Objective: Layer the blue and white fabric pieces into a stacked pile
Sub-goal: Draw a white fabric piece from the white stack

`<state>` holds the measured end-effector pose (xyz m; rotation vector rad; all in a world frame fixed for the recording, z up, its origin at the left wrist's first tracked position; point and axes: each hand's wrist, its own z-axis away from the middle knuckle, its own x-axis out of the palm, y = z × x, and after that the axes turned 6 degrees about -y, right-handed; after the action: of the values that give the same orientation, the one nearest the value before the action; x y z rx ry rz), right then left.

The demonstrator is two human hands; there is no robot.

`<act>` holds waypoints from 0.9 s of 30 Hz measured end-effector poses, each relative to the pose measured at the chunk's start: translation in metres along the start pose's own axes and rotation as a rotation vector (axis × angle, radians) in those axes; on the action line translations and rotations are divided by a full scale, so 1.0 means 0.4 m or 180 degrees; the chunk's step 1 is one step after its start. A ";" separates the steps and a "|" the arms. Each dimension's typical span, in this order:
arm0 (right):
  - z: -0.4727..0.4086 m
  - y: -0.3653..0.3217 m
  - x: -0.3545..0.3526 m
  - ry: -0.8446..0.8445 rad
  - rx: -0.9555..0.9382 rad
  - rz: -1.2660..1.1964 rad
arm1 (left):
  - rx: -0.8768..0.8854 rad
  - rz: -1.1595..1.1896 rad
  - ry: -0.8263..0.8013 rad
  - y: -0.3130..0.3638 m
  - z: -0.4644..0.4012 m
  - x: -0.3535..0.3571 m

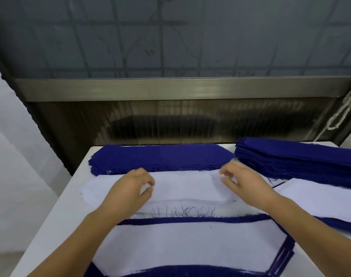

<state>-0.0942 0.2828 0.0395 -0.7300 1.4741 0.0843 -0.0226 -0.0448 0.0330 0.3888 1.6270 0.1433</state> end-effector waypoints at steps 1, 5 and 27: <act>-0.047 -0.002 0.004 0.0061 0.0012 0.0011 | -0.0005 0.0092 0.0083 0.012 -0.041 0.004; -0.197 0.012 0.022 0.0138 0.0131 -0.0042 | -0.0068 0.0441 0.0192 0.049 -0.181 0.017; -0.349 0.085 0.065 -0.0549 0.0487 -0.0690 | -0.0493 0.0441 -0.0415 0.057 -0.339 0.069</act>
<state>-0.2279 0.2313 0.0125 -0.7344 1.2161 -0.1274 -0.1537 0.0044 0.0277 0.3837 1.4498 0.3400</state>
